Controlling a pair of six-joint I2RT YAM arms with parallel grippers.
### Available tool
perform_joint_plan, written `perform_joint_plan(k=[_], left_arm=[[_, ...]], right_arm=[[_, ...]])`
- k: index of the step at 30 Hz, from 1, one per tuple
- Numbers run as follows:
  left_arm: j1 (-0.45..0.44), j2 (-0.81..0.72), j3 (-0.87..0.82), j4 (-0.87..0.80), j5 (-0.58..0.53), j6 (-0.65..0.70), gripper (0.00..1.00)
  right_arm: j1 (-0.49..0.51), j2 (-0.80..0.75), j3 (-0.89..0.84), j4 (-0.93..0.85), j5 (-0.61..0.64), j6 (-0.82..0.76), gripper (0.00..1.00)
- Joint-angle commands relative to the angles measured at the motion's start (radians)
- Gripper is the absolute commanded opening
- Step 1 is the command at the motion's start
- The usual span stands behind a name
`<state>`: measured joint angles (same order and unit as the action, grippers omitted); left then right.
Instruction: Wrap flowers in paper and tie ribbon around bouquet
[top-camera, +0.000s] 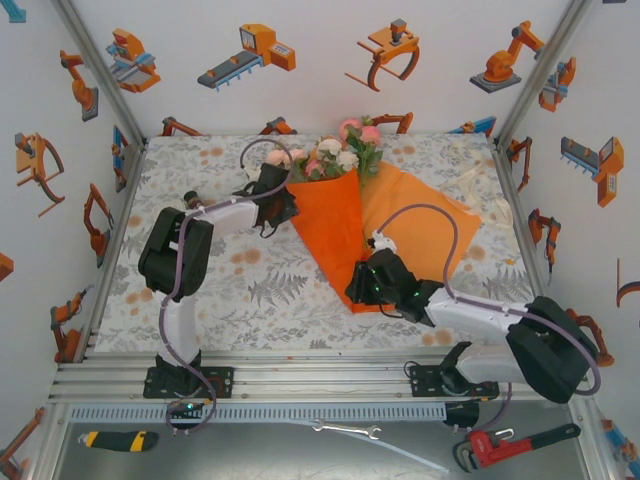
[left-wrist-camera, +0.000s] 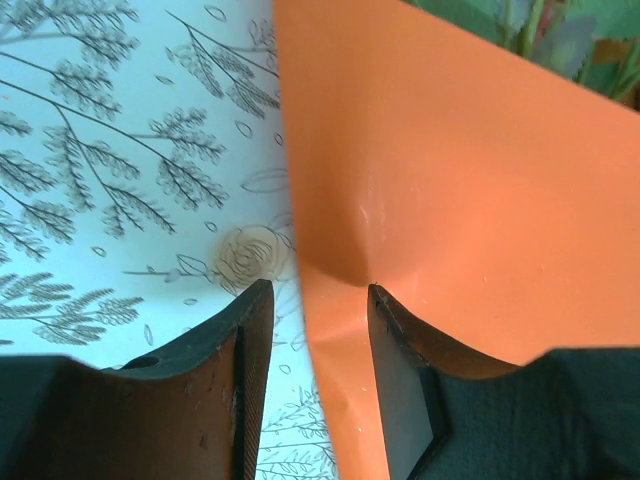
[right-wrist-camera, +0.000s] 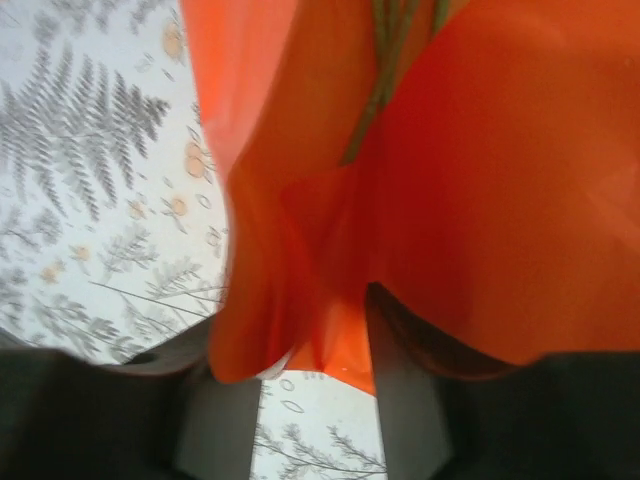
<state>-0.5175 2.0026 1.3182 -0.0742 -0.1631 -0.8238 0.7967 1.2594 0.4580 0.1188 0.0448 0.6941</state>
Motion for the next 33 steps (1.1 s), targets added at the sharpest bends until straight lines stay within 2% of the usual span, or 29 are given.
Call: perform_joint_plan(k=[1, 6, 9, 11, 14, 17, 23, 29, 33], left_arm=[[0.009, 0.003, 0.006, 0.011, 0.018, 0.039, 0.44], [0.042, -0.026, 0.009, -0.009, 0.017, 0.063, 0.44], [0.055, -0.067, -0.004, -0.013, 0.034, 0.064, 0.44], [0.049, -0.108, -0.025, -0.003, 0.075, 0.041, 0.44], [-0.006, -0.165, -0.066, 0.032, 0.124, -0.008, 0.44], [-0.098, -0.187, -0.078, 0.033, 0.101, -0.037, 0.42], [-0.216, -0.133, -0.076, 0.091, 0.111, -0.113, 0.34], [-0.214, -0.019, -0.033, 0.069, 0.053, -0.077, 0.34], [-0.189, 0.049, 0.013, 0.072, 0.066, -0.051, 0.32]], right_arm=[[0.000, 0.030, 0.043, -0.127, 0.082, -0.071, 0.48], [-0.001, -0.062, 0.066, -0.265, 0.213, -0.049, 0.51], [-0.001, -0.147, 0.052, -0.288, 0.204, -0.045, 0.60], [-0.001, -0.200, 0.046, -0.298, 0.177, -0.041, 0.62], [-0.001, -0.271, 0.042, -0.337, 0.177, -0.015, 0.60], [-0.002, -0.319, 0.029, -0.365, 0.238, -0.010, 0.58], [-0.013, -0.259, 0.013, -0.352, 0.254, -0.107, 0.61], [-0.025, -0.131, 0.063, -0.432, 0.437, -0.119, 0.61], [-0.024, -0.177, 0.154, -0.527, 0.327, -0.134, 0.62]])
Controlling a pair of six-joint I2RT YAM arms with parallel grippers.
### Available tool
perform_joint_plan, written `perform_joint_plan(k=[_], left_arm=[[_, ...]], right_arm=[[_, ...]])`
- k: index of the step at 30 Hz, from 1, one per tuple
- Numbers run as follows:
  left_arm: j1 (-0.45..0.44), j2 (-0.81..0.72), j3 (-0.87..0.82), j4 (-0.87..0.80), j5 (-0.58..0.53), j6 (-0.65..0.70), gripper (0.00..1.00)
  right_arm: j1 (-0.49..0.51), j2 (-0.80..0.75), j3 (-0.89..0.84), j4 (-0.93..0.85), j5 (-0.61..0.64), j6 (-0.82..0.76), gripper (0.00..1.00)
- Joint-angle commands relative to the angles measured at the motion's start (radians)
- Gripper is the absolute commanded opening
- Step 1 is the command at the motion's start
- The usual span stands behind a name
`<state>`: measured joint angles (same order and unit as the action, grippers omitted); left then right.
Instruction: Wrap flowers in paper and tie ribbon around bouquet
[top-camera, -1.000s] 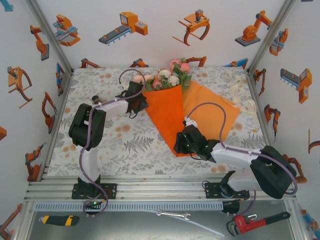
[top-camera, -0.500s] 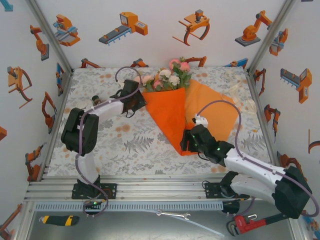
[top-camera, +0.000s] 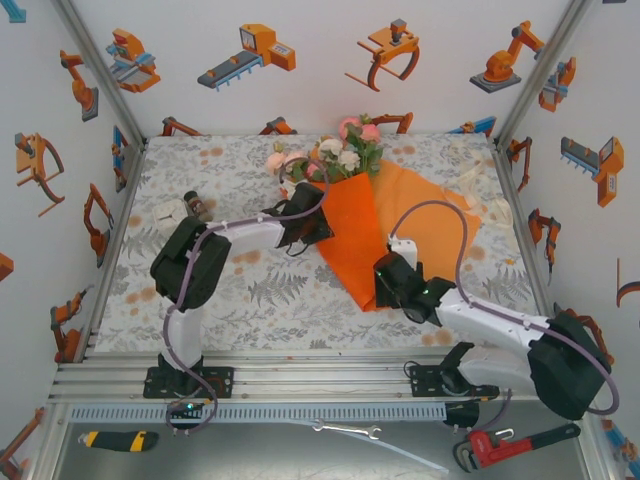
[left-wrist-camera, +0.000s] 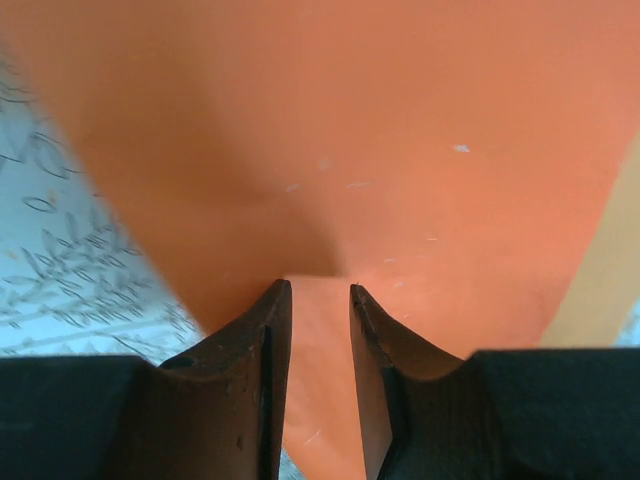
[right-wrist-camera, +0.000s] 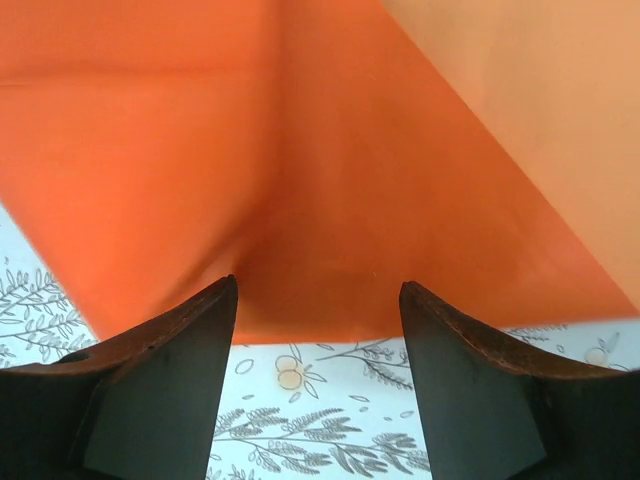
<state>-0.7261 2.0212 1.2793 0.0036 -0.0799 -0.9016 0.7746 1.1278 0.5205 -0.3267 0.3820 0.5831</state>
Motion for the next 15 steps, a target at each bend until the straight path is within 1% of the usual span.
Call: perform_joint_plan(k=[1, 3, 5, 6, 8, 9, 10, 13, 15], left_arm=[[0.026, 0.045, 0.065, -0.012, -0.011, 0.028, 0.32], [0.034, 0.064, 0.080, -0.013, 0.001, 0.025, 0.32], [0.038, 0.070, 0.081, -0.009, 0.005, 0.020, 0.32], [0.037, 0.071, 0.080, -0.008, 0.006, 0.020, 0.32], [0.039, 0.065, 0.077, -0.008, 0.000, 0.020, 0.32], [0.039, 0.063, 0.074, -0.011, -0.005, 0.020, 0.32], [0.041, 0.061, 0.074, -0.013, -0.008, 0.020, 0.32], [0.047, 0.058, 0.075, -0.019, -0.013, 0.019, 0.32], [0.055, 0.059, 0.075, -0.025, -0.018, 0.014, 0.32]], right_arm=[[0.000, -0.085, 0.112, -0.109, -0.050, -0.012, 0.62], [0.006, -0.184, 0.107, -0.087, -0.152, 0.024, 0.62], [0.012, -0.257, 0.071, 0.006, -0.278, 0.079, 0.59], [0.015, -0.277, 0.050, 0.074, -0.341, 0.115, 0.56], [0.018, -0.270, 0.007, 0.228, -0.438, 0.198, 0.50], [0.020, -0.241, -0.004, 0.297, -0.469, 0.222, 0.45], [0.018, -0.193, -0.001, 0.344, -0.486, 0.239, 0.38], [0.016, -0.059, 0.051, 0.319, -0.419, 0.262, 0.16], [0.005, 0.011, 0.071, 0.301, -0.395, 0.249, 0.08]])
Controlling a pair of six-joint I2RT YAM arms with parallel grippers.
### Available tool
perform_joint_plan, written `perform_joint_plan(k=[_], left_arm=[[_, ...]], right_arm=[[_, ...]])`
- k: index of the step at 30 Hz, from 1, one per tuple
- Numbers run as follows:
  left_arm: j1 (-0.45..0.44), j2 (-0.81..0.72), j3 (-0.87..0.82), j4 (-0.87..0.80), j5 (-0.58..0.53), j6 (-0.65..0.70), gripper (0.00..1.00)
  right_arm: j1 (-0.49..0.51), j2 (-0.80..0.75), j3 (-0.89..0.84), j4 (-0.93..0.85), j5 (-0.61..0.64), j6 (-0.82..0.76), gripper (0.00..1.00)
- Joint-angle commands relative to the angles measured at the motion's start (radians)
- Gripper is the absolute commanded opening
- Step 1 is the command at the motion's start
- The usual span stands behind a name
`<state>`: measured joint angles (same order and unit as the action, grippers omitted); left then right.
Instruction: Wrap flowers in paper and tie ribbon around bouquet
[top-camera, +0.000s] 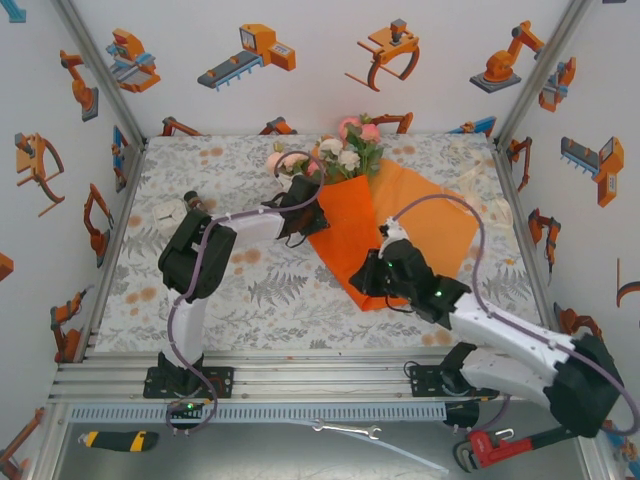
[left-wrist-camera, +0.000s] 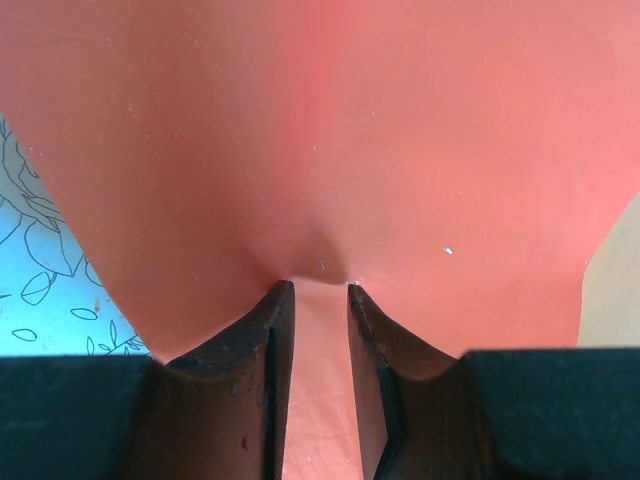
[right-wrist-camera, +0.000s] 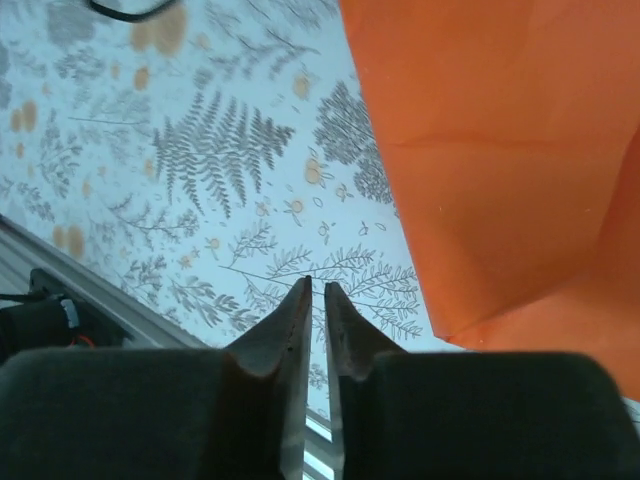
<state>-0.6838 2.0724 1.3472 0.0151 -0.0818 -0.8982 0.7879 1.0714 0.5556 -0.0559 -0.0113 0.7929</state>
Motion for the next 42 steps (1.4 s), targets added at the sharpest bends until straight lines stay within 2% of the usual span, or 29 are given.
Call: perform_joint_plan(k=[1, 8, 11, 15, 19, 23, 26, 28, 34, 37, 42], left_arm=[[0.018, 0.007, 0.006, -0.037, -0.017, 0.009, 0.32], [0.084, 0.028, 0.014, -0.047, -0.026, 0.015, 0.34], [0.116, 0.043, 0.018, -0.039, -0.015, 0.024, 0.34], [0.157, 0.034, 0.019, -0.031, 0.010, 0.035, 0.35], [0.169, 0.000, 0.010, -0.026, 0.018, 0.051, 0.36], [0.161, -0.009, 0.003, -0.014, 0.042, 0.034, 0.36], [0.160, -0.014, -0.005, -0.006, 0.031, 0.023, 0.36], [0.170, -0.014, 0.004, -0.021, 0.009, 0.028, 0.36], [0.241, 0.030, 0.095, -0.055, 0.023, 0.048, 0.38], [0.274, 0.057, 0.128, -0.053, 0.038, 0.047, 0.38], [0.316, 0.097, 0.165, -0.047, 0.067, 0.059, 0.38]], right_arm=[[-0.022, 0.104, 0.037, 0.016, 0.009, 0.037, 0.05], [-0.085, 0.193, -0.037, -0.059, 0.069, -0.023, 0.02], [-0.092, 0.193, -0.081, -0.039, 0.064, -0.056, 0.02], [-0.093, 0.159, -0.080, -0.054, 0.027, -0.083, 0.04], [-0.083, 0.032, -0.008, -0.128, -0.038, -0.115, 0.05], [-0.031, -0.018, 0.027, 0.004, -0.134, -0.097, 0.05], [-0.004, 0.093, 0.077, 0.091, -0.155, -0.080, 0.05], [-0.004, 0.192, 0.119, 0.097, -0.121, -0.091, 0.04], [-0.009, 0.429, 0.174, 0.148, -0.126, -0.152, 0.03], [-0.039, 0.489, 0.130, 0.190, -0.135, -0.135, 0.02], [-0.069, 0.499, 0.038, 0.250, -0.170, -0.121, 0.02]])
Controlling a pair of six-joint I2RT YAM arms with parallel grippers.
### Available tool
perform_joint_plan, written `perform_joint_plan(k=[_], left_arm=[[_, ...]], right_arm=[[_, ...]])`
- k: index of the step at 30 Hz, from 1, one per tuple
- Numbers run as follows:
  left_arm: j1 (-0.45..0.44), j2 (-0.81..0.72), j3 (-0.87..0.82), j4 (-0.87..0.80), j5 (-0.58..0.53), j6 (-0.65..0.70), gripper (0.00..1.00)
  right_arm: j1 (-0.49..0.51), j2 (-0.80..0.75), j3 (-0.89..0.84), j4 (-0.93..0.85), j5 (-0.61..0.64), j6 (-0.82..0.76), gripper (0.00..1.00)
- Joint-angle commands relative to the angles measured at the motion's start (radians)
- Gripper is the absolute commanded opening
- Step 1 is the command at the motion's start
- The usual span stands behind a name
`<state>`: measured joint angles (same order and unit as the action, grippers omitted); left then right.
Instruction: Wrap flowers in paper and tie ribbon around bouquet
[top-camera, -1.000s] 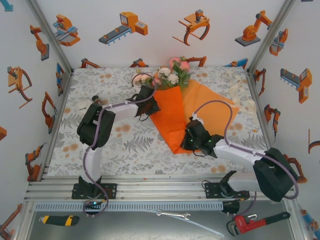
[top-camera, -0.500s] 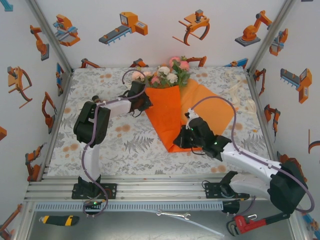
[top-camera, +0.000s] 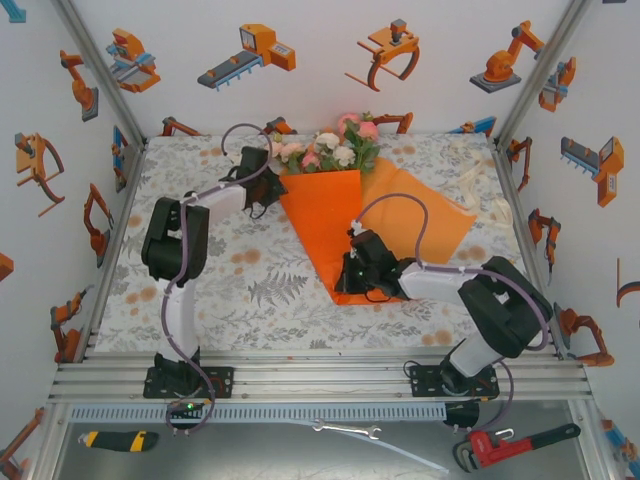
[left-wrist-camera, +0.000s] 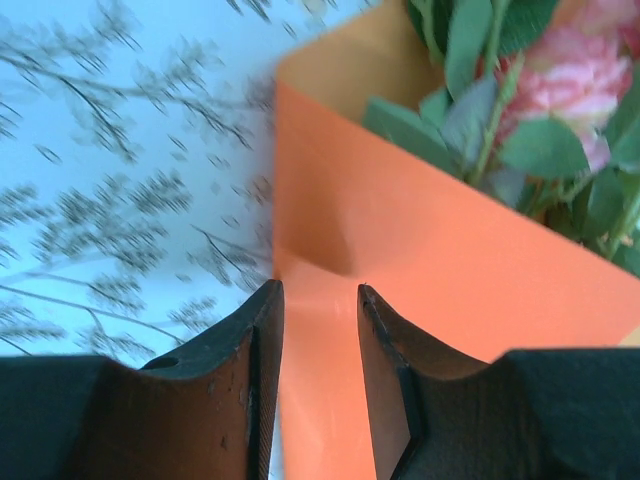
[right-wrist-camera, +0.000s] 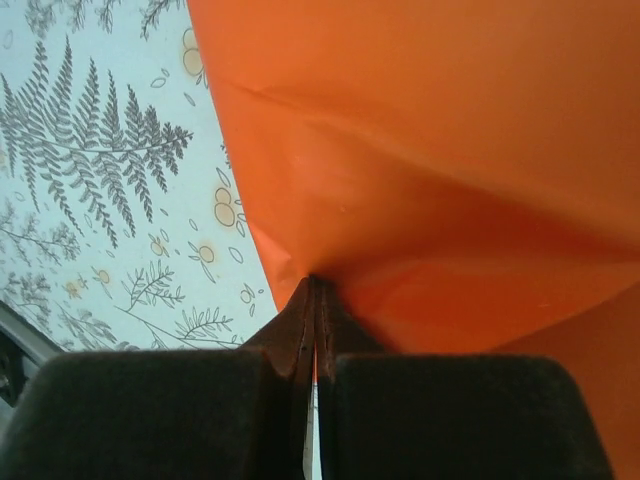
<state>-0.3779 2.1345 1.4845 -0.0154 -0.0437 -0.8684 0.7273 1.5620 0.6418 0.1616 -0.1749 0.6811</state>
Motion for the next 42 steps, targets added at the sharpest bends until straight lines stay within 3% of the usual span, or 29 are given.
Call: perform_joint_plan(k=[1, 8, 12, 16, 21, 26, 36, 42], left_arm=[[0.016, 0.046, 0.039, -0.020, 0.038, 0.033, 0.38], [0.054, 0.048, 0.102, -0.038, 0.095, 0.057, 0.38], [0.050, -0.076, 0.042, -0.023, 0.117, 0.064, 0.39], [0.018, -0.231, -0.109, 0.023, 0.098, 0.045, 0.41], [-0.049, -0.381, -0.278, 0.031, 0.075, 0.030, 0.41], [-0.164, -0.452, -0.334, -0.052, 0.005, 0.067, 0.41], [-0.334, -0.463, -0.449, -0.004, -0.021, 0.020, 0.42], [-0.375, -0.416, -0.438, -0.012, -0.026, 0.028, 0.42]], right_arm=[[-0.007, 0.009, -0.057, 0.040, -0.026, -0.005, 0.02], [-0.008, -0.114, -0.120, 0.073, -0.122, 0.049, 0.05], [-0.017, -0.248, -0.085, 0.009, -0.037, 0.032, 0.07], [-0.092, -0.225, -0.051, -0.019, 0.005, 0.024, 0.07], [-0.137, -0.108, -0.033, -0.013, -0.007, -0.016, 0.07], [-0.137, -0.043, -0.039, -0.002, -0.036, -0.016, 0.07], [-0.138, -0.246, -0.107, -0.013, -0.020, 0.028, 0.09], [-0.148, -0.168, -0.160, 0.010, -0.021, 0.031, 0.09]])
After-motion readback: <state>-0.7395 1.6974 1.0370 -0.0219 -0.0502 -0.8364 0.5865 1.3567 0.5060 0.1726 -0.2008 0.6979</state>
